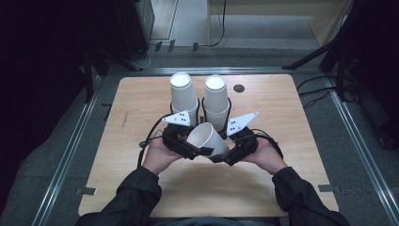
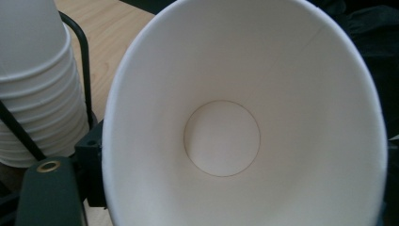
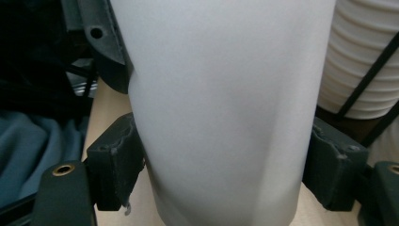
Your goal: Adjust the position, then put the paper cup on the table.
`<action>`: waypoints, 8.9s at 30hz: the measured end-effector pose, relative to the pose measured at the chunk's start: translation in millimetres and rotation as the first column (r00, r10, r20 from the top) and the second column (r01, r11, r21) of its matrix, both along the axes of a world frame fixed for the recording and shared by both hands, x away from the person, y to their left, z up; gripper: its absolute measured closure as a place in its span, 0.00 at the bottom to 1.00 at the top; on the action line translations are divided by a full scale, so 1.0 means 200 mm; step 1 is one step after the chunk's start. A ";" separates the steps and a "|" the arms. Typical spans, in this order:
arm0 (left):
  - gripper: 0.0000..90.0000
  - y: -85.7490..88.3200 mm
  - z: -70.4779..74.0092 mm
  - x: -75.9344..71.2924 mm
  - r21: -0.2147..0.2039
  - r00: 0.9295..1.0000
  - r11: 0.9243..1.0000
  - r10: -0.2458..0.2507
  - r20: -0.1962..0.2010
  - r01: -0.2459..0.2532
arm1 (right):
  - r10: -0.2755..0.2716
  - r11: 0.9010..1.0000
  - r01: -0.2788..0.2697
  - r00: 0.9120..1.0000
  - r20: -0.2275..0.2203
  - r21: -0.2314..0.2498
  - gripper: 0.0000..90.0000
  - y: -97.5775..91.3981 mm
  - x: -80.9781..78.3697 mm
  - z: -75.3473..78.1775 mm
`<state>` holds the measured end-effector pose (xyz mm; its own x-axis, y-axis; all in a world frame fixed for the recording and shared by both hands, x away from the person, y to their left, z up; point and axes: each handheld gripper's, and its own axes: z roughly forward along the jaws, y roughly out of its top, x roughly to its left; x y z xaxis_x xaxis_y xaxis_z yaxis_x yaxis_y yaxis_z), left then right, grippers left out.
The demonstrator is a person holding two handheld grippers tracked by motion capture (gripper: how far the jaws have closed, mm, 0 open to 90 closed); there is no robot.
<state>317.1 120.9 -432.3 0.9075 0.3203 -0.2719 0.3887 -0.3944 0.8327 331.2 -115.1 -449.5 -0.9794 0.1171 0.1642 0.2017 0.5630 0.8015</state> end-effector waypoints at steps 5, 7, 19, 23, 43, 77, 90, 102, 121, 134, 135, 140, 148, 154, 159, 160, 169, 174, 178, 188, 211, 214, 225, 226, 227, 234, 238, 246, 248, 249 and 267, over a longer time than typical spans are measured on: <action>0.18 0.02 0.00 0.01 0.010 1.000 1.000 0.000 -0.016 0.000 | -0.019 0.999 0.018 0.999 -0.031 -0.027 0.19 0.01 0.00 -0.01; 0.18 0.03 0.00 0.01 0.020 1.000 1.000 0.009 -0.015 -0.009 | -0.039 0.998 0.037 0.999 -0.029 -0.053 0.18 0.00 -0.01 -0.02; 0.18 0.08 0.01 0.02 0.146 0.998 0.987 0.063 0.027 -0.066 | -0.163 0.984 0.163 0.987 0.013 -0.070 0.17 -0.08 -0.01 -0.02; 0.18 0.09 0.00 0.02 0.188 0.997 0.979 0.069 0.034 -0.075 | -0.241 0.968 0.242 0.970 0.014 -0.071 0.17 -0.10 -0.02 -0.03; 0.18 0.10 -0.01 0.03 0.292 0.997 0.953 0.062 0.053 -0.075 | -0.386 0.916 0.386 0.922 0.026 -0.109 0.17 -0.17 0.00 -0.06; 0.18 0.36 -0.02 0.08 0.341 0.986 0.926 0.166 0.009 -0.160 | -0.407 0.909 0.406 0.913 0.007 -0.098 0.17 -0.18 0.08 -0.07; 0.18 0.51 -0.05 0.13 0.377 0.971 0.899 0.238 0.005 -0.222 | -0.418 0.903 0.415 0.908 -0.005 -0.106 0.18 -0.19 0.09 -0.08; 0.18 0.64 -0.03 0.20 0.423 0.954 0.864 0.300 0.003 -0.273 | -0.417 0.904 0.414 0.909 -0.002 -0.111 0.18 -0.20 0.09 -0.08; 0.18 0.81 0.03 0.40 0.504 0.925 0.799 0.380 0.002 -0.329 | -0.401 0.909 0.399 0.916 0.004 -0.121 0.17 -0.19 0.08 -0.09; 0.17 0.91 0.08 0.54 0.545 0.905 0.758 0.424 0.005 -0.359 | -0.404 0.909 0.400 0.915 -0.006 -0.117 0.18 -0.20 0.08 -0.09; 0.17 0.92 0.08 0.55 0.548 0.902 0.754 0.431 0.002 -0.361 | -0.402 0.909 0.398 0.916 -0.005 -0.119 0.17 -0.20 0.08 -0.09; 0.17 0.96 0.07 0.60 0.555 0.889 0.739 0.458 0.001 -0.382 | -0.405 0.908 0.401 0.914 -0.009 -0.121 0.17 -0.20 0.08 -0.09; 0.16 1.00 0.03 0.65 0.576 0.863 0.707 0.506 -0.005 -0.411 | -0.416 0.903 0.412 0.909 -0.008 -0.124 0.18 -0.22 0.08 -0.10; 0.15 1.01 -0.02 0.70 0.618 0.847 0.666 0.532 0.001 -0.418 | -0.418 0.902 0.414 0.908 -0.006 -0.122 0.18 -0.23 0.07 -0.10; 0.14 1.01 -0.05 0.73 0.621 0.832 0.646 0.555 0.019 -0.445 | -0.423 0.899 0.419 0.906 -0.006 -0.124 0.18 -0.24 0.07 -0.10; 0.14 1.01 -0.05 0.73 0.621 0.830 0.644 0.557 0.019 -0.447 | -0.424 0.899 0.420 0.905 -0.007 -0.125 0.17 -0.24 0.07 -0.10; 0.12 0.99 -0.14 0.72 0.620 0.822 0.637 0.569 0.024 -0.459 | -0.428 0.897 0.424 0.904 -0.008 -0.123 0.18 -0.24 0.07 -0.10; 0.11 0.98 -0.15 0.72 0.624 0.828 0.631 0.558 0.049 -0.462 | -0.424 0.899 0.420 0.906 -0.008 -0.126 0.17 -0.24 0.07 -0.10; 0.11 0.97 -0.15 0.71 0.628 0.827 0.627 0.559 0.050 -0.461 | -0.421 0.900 0.417 0.907 -0.005 -0.125 0.17 -0.23 0.07 -0.10; 0.08 0.96 -0.15 0.71 0.614 0.839 0.649 0.543 0.039 -0.449 | -0.420 0.901 0.416 0.907 -0.006 -0.125 0.17 -0.23 0.08 -0.10; 0.00 1.00 -0.04 0.69 0.555 0.839 0.697 0.544 0.003 -0.454 | -0.414 0.903 0.410 0.910 -0.007 -0.129 0.17 -0.22 0.08 -0.10; 0.00 1.01 -0.01 0.69 0.552 0.838 0.698 0.546 0.002 -0.456 | -0.416 0.902 0.412 0.909 -0.006 -0.129 0.18 -0.22 0.08 -0.10; 0.00 1.03 0.12 0.66 0.519 0.838 0.718 0.546 -0.005 -0.464 | -0.416 0.902 0.412 0.909 -0.006 -0.132 0.17 -0.22 0.08 -0.10; 0.00 1.03 0.14 0.66 0.518 0.839 0.719 0.544 -0.003 -0.464 | -0.416 0.902 0.411 0.910 -0.006 -0.132 0.17 -0.22 0.08 -0.10; 0.00 1.03 0.15 0.66 0.517 0.840 0.720 0.543 -0.003 -0.464 | -0.415 0.902 0.411 0.910 -0.005 -0.132 0.18 -0.22 0.08 -0.10; 0.00 1.03 0.22 0.61 0.500 0.846 0.733 0.533 0.000 -0.462 | -0.413 0.903 0.409 0.911 -0.005 -0.130 0.18 -0.21 0.09 -0.10; 0.00 1.00 0.27 0.58 0.476 0.865 0.759 0.502 0.006 -0.444 | -0.407 0.905 0.404 0.913 0.004 -0.134 0.18 -0.21 0.10 -0.10; 0.00 0.92 0.33 0.48 0.448 0.886 0.783 0.461 0.049 -0.432 | -0.407 0.904 0.404 0.913 0.005 -0.137 0.17 -0.19 0.11 -0.09; 0.00 0.90 0.34 0.46 0.442 0.888 0.784 0.456 0.064 -0.435 | -0.409 0.904 0.406 0.912 0.004 -0.135 0.17 -0.19 0.11 -0.09; 0.00 0.90 0.34 0.45 0.431 0.891 0.795 0.451 0.049 -0.426 | -0.410 0.904 0.407 0.912 0.006 -0.133 0.17 -0.19 0.11 -0.09; 0.00 0.72 0.23 0.29 0.395 0.881 0.800 0.469 0.055 -0.451 | -0.386 0.913 0.383 0.922 0.008 -0.142 0.17 -0.17 0.12 -0.09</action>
